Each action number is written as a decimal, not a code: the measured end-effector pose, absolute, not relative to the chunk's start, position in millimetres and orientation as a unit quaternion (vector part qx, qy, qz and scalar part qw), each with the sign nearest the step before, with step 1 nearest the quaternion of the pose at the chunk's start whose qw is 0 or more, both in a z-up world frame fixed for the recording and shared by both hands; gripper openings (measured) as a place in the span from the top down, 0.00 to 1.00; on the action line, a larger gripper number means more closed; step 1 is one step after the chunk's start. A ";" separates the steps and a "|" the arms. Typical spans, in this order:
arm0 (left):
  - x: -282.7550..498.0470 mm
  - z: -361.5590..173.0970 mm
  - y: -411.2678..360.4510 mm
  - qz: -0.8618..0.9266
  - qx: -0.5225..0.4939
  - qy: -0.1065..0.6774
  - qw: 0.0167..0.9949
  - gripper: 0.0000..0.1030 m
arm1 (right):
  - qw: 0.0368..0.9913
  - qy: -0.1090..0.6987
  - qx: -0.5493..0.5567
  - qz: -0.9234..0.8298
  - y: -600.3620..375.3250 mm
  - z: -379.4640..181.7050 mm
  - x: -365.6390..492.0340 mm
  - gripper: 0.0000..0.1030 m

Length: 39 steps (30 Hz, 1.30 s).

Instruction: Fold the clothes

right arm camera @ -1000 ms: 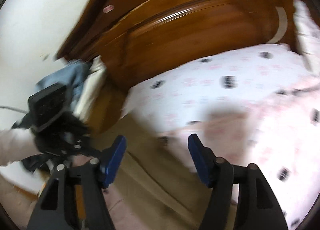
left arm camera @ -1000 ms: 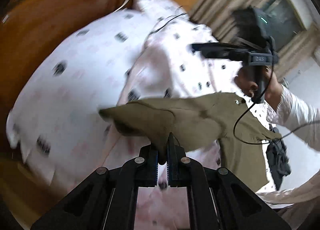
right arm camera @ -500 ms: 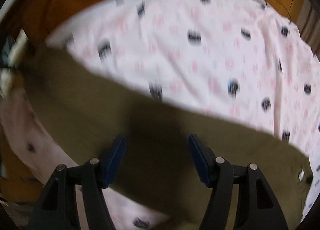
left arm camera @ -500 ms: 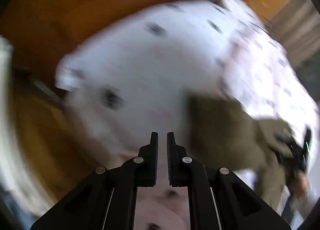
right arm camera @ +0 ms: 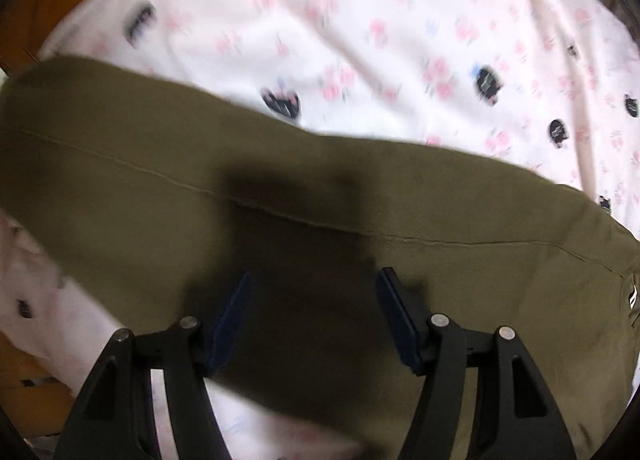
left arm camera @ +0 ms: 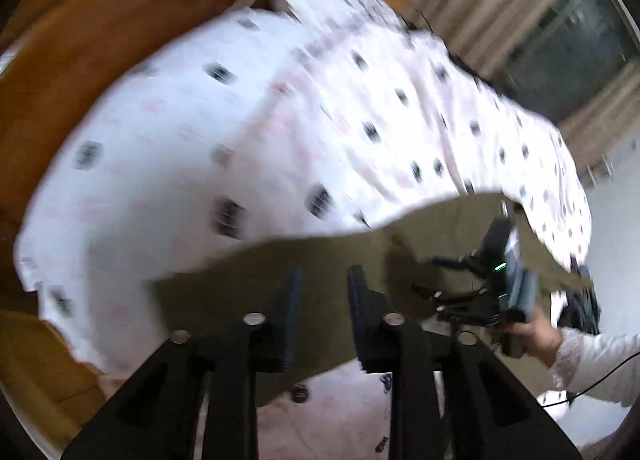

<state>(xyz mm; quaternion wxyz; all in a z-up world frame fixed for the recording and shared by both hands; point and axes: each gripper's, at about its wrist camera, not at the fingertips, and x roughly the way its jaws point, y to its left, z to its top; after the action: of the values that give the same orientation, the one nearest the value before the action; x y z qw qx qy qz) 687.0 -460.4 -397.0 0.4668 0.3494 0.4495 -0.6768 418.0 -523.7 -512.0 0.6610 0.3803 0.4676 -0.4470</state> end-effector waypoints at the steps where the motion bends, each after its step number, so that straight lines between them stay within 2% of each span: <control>1: 679.7 -412.0 -461.4 -0.670 0.371 0.443 0.466 0.76 | 0.666 0.458 0.379 -0.450 -517.3 -503.1 414.8 0.36; 4: 675.6 -457.1 -465.2 -0.632 0.429 0.422 0.489 0.76 | 0.674 0.436 0.380 -0.460 -490.4 -480.3 399.8 0.35; 5: 687.2 -467.4 -469.3 -0.619 0.426 0.430 0.501 0.82 | 0.670 0.434 0.383 -0.464 -477.8 -477.1 390.8 0.35; 6: 701.3 -476.9 -474.7 -0.608 0.416 0.442 0.513 0.97 | 0.667 0.432 0.386 -0.468 -465.2 -473.8 381.9 0.35; 9: 730.3 -488.6 -488.3 -0.592 0.360 0.508 0.511 0.97 | 0.649 0.433 0.401 -0.480 -424.6 -470.9 348.0 0.35; 11: 721.5 -485.0 -488.4 -0.582 0.366 0.504 0.522 0.98 | 0.630 0.438 0.416 -0.489 -395.4 -474.6 319.6 0.35; 13: 702.9 -474.3 -479.6 -0.580 0.372 0.493 0.531 0.95 | 0.610 0.443 0.431 -0.496 -366.1 -478.4 291.1 0.35; 18: 646.8 -437.6 -438.6 -0.575 0.379 0.458 0.562 0.74 | 0.559 0.453 0.467 -0.514 -293.0 -487.8 220.0 0.35; 20: 605.3 -417.5 -418.3 -0.593 0.374 0.432 0.568 0.69 | 0.540 0.455 0.479 -0.522 -264.9 -490.5 190.4 0.35; 23: 535.5 -396.2 -388.7 -0.633 0.373 0.390 0.556 0.54 | 0.514 0.439 0.496 -0.545 -227.1 -487.4 133.5 0.35; 26: 441.0 -387.2 -371.4 -0.686 0.368 0.379 0.501 0.54 | 0.485 0.395 0.515 -0.586 -192.6 -475.8 57.0 0.35; 34: 155.8 -407.7 -326.0 -0.767 0.394 0.372 0.342 0.54 | 0.370 0.259 0.526 -0.720 -104.6 -429.7 -189.0 0.35; 36: 100.6 -409.8 -307.6 -0.781 0.397 0.364 0.315 0.54 | 0.326 0.290 0.485 -0.758 -89.7 -418.4 -246.0 0.35; 39: 32.7 -414.2 -282.5 -0.792 0.403 0.358 0.286 0.54 | 0.259 0.444 0.343 -0.787 -73.6 -411.0 -319.5 0.35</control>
<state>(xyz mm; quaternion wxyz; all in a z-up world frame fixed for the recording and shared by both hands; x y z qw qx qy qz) 32.7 -282.5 -414.2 0.2864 0.4027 0.3576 -0.7925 -319.5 -73.6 -411.0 0.2587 0.3426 0.4436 -0.7867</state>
